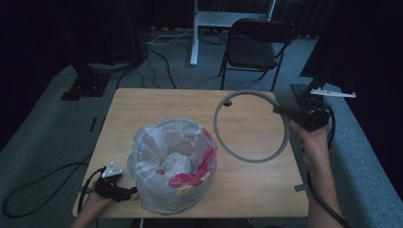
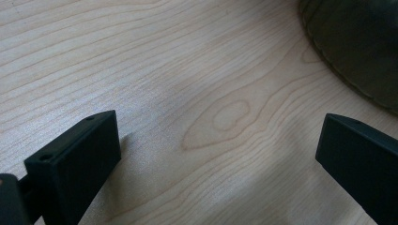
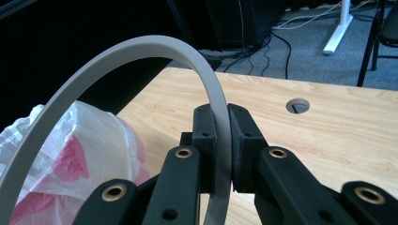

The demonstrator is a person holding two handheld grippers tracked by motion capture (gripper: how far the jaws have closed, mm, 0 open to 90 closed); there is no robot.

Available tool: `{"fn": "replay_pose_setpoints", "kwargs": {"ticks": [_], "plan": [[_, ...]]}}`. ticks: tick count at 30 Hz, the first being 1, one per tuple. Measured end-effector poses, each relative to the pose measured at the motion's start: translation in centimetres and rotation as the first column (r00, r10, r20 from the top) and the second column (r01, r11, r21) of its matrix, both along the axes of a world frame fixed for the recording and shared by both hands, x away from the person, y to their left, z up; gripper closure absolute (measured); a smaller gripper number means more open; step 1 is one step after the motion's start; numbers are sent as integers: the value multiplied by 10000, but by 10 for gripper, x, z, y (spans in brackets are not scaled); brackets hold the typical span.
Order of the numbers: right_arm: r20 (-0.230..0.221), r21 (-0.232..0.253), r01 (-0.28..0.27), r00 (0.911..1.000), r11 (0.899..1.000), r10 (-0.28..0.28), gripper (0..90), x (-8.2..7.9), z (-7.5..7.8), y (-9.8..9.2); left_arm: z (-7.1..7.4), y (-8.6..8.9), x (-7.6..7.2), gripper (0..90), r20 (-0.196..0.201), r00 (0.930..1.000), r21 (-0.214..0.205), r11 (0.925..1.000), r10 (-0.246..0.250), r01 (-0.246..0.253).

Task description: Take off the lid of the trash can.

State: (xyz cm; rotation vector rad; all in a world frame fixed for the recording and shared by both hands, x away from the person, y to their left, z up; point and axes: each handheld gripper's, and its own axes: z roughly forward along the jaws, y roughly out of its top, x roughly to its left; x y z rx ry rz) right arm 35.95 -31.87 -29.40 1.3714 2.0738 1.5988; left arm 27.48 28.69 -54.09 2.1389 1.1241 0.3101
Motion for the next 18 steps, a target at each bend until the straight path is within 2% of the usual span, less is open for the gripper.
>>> {"fn": "replay_pose_setpoints", "kwargs": {"ticks": [12, 18], "plan": [[-495, -112, 273, 9984, 9996, -279, 827, 3, -24, -9, 0, 0, 0, 3, -10, 10000, 33, 10000, -22, 22], [-884, -84, 398, 9953, 9992, -404, 827, 7, -43, -14, 0, 0, 0, 3, -12, 10000, 63, 10000, -40, 40]]}}
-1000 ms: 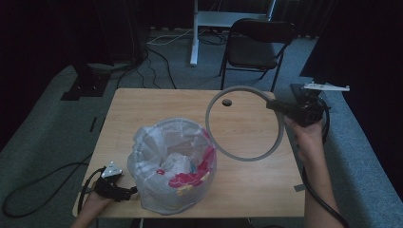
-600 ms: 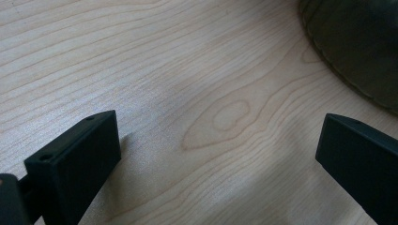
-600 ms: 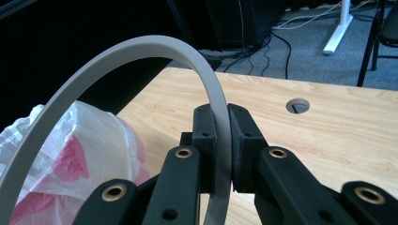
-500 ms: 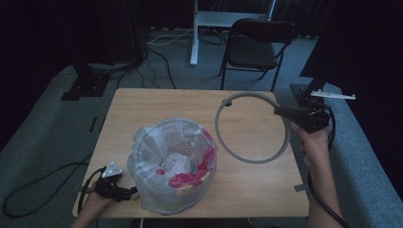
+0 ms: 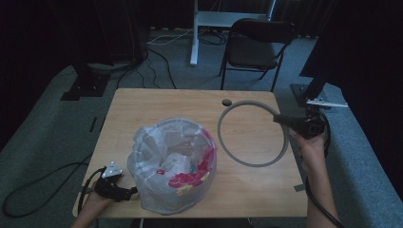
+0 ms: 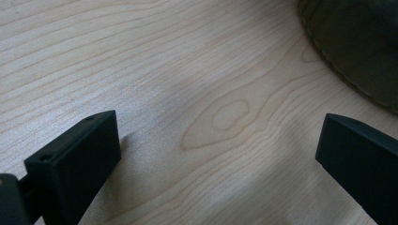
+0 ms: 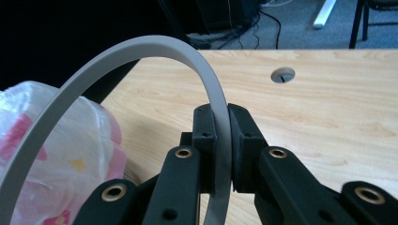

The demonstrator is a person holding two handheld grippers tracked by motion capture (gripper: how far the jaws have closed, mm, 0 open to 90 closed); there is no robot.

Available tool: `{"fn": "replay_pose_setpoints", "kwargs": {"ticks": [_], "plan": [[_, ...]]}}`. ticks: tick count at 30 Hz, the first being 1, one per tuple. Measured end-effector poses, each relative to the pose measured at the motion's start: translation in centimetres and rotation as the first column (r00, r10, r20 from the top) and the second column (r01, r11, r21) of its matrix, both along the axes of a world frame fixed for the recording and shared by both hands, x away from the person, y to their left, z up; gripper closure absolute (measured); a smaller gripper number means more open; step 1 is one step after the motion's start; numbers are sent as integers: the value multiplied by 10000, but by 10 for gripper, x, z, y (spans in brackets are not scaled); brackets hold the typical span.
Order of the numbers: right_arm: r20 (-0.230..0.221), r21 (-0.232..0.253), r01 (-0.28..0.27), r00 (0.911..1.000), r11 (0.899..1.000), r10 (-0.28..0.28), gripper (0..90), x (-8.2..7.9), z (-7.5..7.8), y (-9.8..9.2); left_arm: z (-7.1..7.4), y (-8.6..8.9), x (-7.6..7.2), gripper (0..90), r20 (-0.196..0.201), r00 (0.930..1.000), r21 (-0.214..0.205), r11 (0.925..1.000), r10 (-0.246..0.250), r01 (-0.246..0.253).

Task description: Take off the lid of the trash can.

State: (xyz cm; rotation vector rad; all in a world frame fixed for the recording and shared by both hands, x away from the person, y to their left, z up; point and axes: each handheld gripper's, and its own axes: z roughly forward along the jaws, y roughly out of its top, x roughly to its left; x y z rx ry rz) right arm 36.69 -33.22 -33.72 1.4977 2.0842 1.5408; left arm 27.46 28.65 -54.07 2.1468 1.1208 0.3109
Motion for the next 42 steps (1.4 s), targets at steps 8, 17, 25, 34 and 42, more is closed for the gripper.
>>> {"fn": "replay_pose_setpoints", "kwargs": {"ticks": [8, 17, 25, 34, 42], "plan": [[-369, 39, 160, 9992, 9999, -158, 827, 5, -21, -4, 0, 0, 0, 3, 0, 10000, 10, 10000, -3, 3], [-859, 128, 237, 9960, 9996, -225, 827, 13, -57, -13, 0, 0, 0, 3, -2, 10000, 7, 10000, -4, 4], [-1253, 141, 387, 9914, 9991, -367, 827, 16, -81, -19, 0, 0, 0, 3, 5, 10000, 10, 10000, -9, 9], [-1859, 318, 423, 9819, 9986, -357, 827, 16, -117, -19, 0, -2, -1, 3, 1, 10000, 27, 10000, -36, 36], [-2109, 247, 536, 9764, 9983, -472, 826, 16, -140, -17, 0, -1, -1, 3, 23, 10000, -39, 10000, -13, 14]]}}
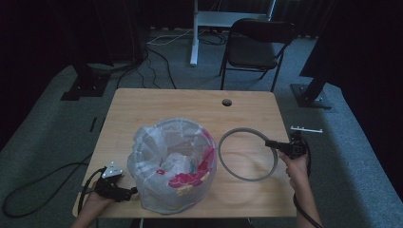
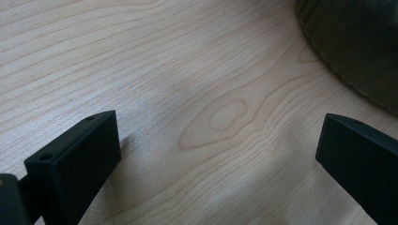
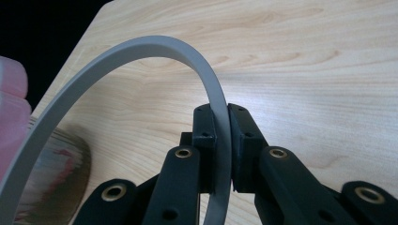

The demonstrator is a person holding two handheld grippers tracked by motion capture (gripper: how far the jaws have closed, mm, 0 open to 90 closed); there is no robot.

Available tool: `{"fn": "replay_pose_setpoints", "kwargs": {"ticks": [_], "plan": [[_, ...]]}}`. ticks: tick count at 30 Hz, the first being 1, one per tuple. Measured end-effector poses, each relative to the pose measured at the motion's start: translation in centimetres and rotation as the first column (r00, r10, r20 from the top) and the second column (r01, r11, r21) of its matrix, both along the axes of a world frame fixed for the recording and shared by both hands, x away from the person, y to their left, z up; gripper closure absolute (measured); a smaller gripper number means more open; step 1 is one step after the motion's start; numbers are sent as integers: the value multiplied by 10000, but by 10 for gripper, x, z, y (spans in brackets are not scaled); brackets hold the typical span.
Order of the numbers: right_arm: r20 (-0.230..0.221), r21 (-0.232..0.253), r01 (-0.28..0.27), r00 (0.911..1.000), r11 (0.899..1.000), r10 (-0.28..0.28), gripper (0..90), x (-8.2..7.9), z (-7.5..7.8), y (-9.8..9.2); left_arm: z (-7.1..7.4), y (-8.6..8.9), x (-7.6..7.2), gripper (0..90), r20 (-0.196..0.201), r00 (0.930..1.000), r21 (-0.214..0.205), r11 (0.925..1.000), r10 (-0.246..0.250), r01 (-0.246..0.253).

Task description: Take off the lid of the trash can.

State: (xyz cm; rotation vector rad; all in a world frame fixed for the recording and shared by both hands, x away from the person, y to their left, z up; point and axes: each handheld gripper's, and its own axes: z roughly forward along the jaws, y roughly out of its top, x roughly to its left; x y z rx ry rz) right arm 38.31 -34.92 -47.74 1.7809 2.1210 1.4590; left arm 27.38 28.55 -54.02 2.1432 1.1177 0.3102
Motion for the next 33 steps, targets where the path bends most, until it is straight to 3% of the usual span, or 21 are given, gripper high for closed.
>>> {"fn": "replay_pose_setpoints", "kwargs": {"ticks": [8, 15, 33], "plan": [[-124, -136, 82, 9999, 9999, -84, 826, -1, -22, 2, 0, 0, 0, 3, -15, 10000, 31, 10000, -17, 17], [-105, -587, 129, 9999, 9982, -136, 825, -3, -35, 7, 0, 0, 0, 3, -35, 10000, 50, 10000, -35, 35], [-571, -1241, 240, 9979, 9920, -313, 822, -1, -56, 10, 0, -1, 0, 3, -25, 10000, 120, 9999, -95, 95]]}}
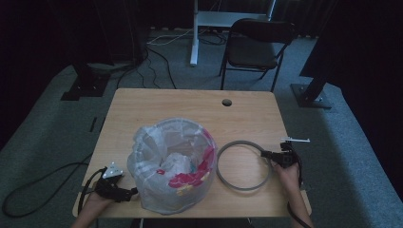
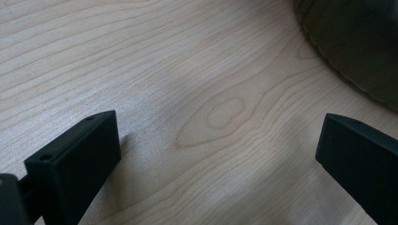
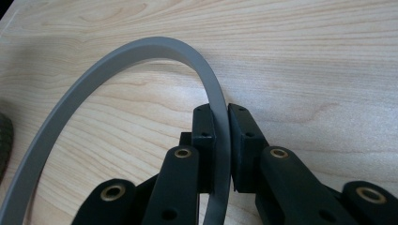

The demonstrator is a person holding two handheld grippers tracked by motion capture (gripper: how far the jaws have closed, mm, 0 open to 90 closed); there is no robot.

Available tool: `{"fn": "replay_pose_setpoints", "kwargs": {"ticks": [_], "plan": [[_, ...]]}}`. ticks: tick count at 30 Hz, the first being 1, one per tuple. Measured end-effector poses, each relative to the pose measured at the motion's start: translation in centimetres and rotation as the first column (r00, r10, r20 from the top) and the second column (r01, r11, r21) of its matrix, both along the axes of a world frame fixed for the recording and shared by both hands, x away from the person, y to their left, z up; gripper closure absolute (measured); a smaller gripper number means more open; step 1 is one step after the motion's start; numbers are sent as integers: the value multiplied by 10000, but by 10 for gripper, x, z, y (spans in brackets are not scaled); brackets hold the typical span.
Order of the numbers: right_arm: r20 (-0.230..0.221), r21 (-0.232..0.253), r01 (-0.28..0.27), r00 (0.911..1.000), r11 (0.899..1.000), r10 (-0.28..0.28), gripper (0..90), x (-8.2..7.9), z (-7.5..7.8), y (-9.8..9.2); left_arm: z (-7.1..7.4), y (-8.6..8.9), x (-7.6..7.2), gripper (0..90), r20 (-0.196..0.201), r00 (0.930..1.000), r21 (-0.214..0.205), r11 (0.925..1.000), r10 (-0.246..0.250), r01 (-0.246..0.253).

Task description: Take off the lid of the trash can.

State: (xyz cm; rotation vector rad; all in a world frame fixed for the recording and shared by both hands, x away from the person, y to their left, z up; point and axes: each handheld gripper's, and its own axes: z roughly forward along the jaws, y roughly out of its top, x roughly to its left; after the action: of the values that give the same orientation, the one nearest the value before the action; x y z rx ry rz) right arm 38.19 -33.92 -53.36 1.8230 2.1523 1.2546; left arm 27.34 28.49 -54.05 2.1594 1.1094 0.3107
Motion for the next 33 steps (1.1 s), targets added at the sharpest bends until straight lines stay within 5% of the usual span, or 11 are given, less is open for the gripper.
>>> {"fn": "replay_pose_setpoints", "kwargs": {"ticks": [17, 21, 27, 31, 33], "plan": [[-149, -171, -46, 9999, 9998, 43, 717, -1, 0, -7, 0, 0, 0, 3, -26, 10000, 4, 10000, -50, 50], [-133, -183, 78, 9999, 9998, -81, 558, -1, 3, -8, 0, 0, 0, 3, -30, 10000, -3, 10000, -50, 50], [-65, -121, -351, 9994, 9993, 350, 191, -2, 8, -4, 1, -1, 0, 3, -73, 10000, 40, 10000, -53, 53], [-199, -338, -890, 9959, 9955, 884, 132, -3, 9, 3, 1, -1, -1, 3, -124, 9997, -174, 9996, -227, 225], [-93, -22, -890, 9960, 9960, 890, 129, -5, 11, 5, 2, -2, -1, 3, -164, 9992, -216, 9991, -363, 359]]}}
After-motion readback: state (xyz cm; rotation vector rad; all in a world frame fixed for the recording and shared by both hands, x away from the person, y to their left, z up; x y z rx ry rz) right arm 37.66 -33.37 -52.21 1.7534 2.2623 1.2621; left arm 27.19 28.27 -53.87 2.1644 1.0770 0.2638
